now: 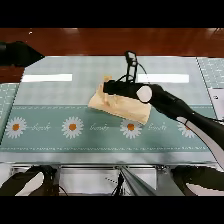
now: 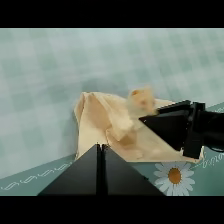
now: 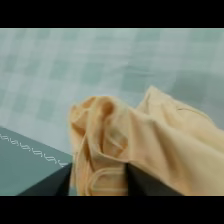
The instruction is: Fold the shirts.
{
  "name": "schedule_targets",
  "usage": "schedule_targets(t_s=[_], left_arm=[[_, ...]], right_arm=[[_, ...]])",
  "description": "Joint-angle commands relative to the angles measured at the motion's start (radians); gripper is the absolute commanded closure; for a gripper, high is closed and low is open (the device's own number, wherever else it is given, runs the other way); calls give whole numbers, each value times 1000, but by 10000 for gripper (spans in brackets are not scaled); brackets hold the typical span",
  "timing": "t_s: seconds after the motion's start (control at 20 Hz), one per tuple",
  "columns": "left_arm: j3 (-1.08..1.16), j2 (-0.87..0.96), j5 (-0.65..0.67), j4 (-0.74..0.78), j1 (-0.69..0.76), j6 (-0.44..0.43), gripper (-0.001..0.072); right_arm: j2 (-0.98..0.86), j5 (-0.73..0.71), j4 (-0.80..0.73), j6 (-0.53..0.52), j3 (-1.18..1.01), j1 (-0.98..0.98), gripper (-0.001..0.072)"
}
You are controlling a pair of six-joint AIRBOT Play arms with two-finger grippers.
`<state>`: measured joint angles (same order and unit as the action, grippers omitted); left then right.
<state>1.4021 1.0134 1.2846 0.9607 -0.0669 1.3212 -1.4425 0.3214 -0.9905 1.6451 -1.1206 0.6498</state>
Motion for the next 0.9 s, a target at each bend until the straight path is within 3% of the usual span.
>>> schedule_targets(t_s=[0.0, 0.15, 0.4, 0.5, 0.55, 0.65, 0.8, 0.85], left_arm=[[-60, -7, 16, 1, 3, 0, 682], [-80, -7, 11, 5, 3, -19, 682], [-80, -7, -16, 21, -2, -19, 680], [-80, -7, -15, 27, -1, -19, 680], [-80, -7, -14, 27, -1, -19, 679], [-80, -7, -8, 27, -1, -14, 637], [-80, -7, 17, 27, -1, 1, 575], [-80, -7, 26, 27, -1, 1, 575]], right_arm=[[-14, -20, 16, -51, 0, 35, 216], [96, 201, -174, -79, 0, -73, 217], [309, 813, -705, -75, 0, -425, 229], [322, 1000, -790, -74, 19, -605, 235], [322, 1030, -730, -75, 48, -697, 232], [322, 996, -444, -82, 148, -861, 213], [322, 798, -23, -166, 343, -946, 204], [322, 728, 76, -195, 398, -935, 159]])
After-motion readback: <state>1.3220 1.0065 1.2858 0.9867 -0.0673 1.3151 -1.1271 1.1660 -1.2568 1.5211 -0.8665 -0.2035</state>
